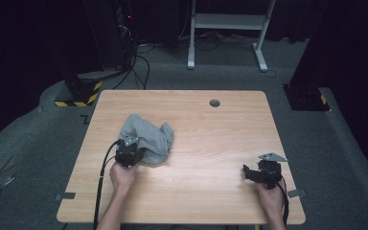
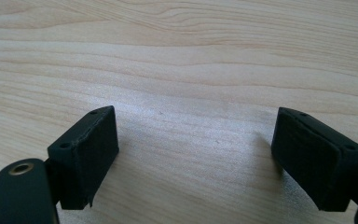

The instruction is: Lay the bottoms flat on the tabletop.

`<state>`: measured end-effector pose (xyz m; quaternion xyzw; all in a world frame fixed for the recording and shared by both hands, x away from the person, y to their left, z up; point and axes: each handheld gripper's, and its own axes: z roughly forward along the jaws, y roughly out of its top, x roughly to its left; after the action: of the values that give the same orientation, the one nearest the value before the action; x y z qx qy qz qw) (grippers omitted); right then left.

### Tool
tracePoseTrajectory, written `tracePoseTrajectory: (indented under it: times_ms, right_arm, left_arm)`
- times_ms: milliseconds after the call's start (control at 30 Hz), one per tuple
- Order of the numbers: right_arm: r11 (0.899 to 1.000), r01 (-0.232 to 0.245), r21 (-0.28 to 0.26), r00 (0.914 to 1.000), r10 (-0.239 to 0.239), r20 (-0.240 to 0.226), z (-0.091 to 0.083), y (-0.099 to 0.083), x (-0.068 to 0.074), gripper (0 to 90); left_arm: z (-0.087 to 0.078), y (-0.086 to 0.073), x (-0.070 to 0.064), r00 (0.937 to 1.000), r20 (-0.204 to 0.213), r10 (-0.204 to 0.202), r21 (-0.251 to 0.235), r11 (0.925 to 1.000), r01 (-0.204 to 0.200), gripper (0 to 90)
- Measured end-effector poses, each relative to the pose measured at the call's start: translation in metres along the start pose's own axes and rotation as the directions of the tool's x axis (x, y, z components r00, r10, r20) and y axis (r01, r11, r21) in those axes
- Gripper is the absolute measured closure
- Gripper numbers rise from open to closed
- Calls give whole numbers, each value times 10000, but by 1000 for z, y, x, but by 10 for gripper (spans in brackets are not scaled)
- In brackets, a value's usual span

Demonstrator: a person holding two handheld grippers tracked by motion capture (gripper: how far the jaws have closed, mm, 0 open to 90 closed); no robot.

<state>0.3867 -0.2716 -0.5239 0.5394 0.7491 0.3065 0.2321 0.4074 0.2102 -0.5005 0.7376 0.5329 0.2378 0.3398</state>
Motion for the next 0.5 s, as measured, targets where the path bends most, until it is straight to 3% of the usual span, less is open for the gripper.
tracePoseTrajectory:
  times_ms: [200,500]
  right_arm:
    - [10000,-4,2,10000,4,-1,0,0,0,145]
    - [10000,0,2,10000,0,-2,0,0,0,145]
  left_arm:
    - [-4,2,-3,9989,427,-180,-223,9996,190,812]
    - [-9,4,-15,9924,1222,147,-653,9978,-68,820]
